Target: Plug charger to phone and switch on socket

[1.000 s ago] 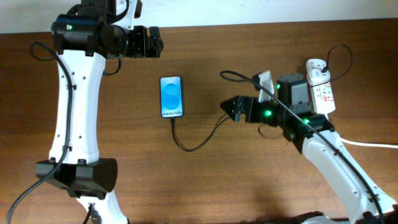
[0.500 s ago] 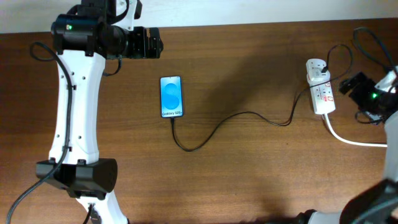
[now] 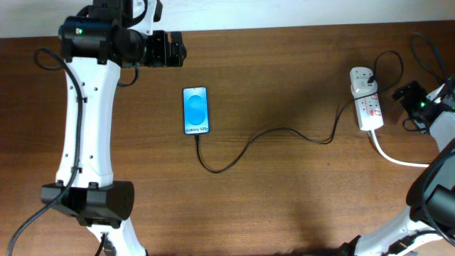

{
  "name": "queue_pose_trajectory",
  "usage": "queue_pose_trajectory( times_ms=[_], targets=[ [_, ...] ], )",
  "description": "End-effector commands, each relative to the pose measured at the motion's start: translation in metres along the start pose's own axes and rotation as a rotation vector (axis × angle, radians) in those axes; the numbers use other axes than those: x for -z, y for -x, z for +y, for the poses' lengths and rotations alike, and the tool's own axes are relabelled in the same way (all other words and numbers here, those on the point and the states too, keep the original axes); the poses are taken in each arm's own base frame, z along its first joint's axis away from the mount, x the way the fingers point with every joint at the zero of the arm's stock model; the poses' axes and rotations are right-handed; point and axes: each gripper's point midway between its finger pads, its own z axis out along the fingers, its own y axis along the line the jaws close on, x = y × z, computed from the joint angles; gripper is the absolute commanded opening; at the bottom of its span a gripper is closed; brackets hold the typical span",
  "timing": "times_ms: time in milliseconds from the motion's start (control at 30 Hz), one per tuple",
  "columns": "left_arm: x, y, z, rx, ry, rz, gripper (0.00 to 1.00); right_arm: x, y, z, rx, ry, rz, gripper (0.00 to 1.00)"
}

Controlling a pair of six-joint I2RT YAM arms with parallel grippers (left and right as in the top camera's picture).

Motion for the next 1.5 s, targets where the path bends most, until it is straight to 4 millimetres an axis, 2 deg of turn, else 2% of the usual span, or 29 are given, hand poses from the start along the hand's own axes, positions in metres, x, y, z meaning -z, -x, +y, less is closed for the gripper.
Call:
queue_pose_trajectory(
  times_ms=[0, 100, 233, 367, 500, 800, 933, 1133, 1467],
  targets=[
    [0.013, 0.005, -0.003, -0.013, 0.001, -0.035, 0.99, -0.005, 0.0, 0.008, 0.055, -0.042, -0.026, 0.98],
    [0.013, 0.005, -0.003, -0.013, 0.001, -0.035, 0.99, -0.01, -0.003, 0.009, 0.101, -0.081, -0.034, 0.98],
    [0.013, 0.005, -0.003, -0.014, 0.001, -0.035, 0.99, -0.028, -0.02, -0.001, 0.12, -0.093, 0.021, 0.98],
    [0.013, 0.005, -0.003, -0.013, 0.001, -0.035, 0.99, -0.032, -0.016, 0.012, 0.201, -0.051, 0.0, 0.98],
    [0.013, 0.005, -0.003, -0.013, 0.001, -0.035, 0.99, -0.049, -0.037, 0.018, 0.232, -0.045, 0.045, 0.98],
    [0.013, 0.005, -0.003, -0.013, 0.001, -0.035, 0.99, -0.051, -0.052, 0.013, 0.227, -0.06, 0.102, 0.98],
    [0.013, 0.005, -0.003, -0.014, 0.001, -0.035, 0.99, -0.051, -0.058, 0.019, 0.223, -0.017, 0.127, 0.98],
    [0.013, 0.005, -0.003, -0.013, 0.001, -0.035, 0.99, -0.051, -0.062, 0.027, 0.22, 0.029, 0.144, 0.98],
    [0.013, 0.005, -0.003, -0.014, 0.001, -0.035, 1.0, -0.05, -0.067, 0.024, 0.219, 0.021, 0.166, 0.98]
  ],
)
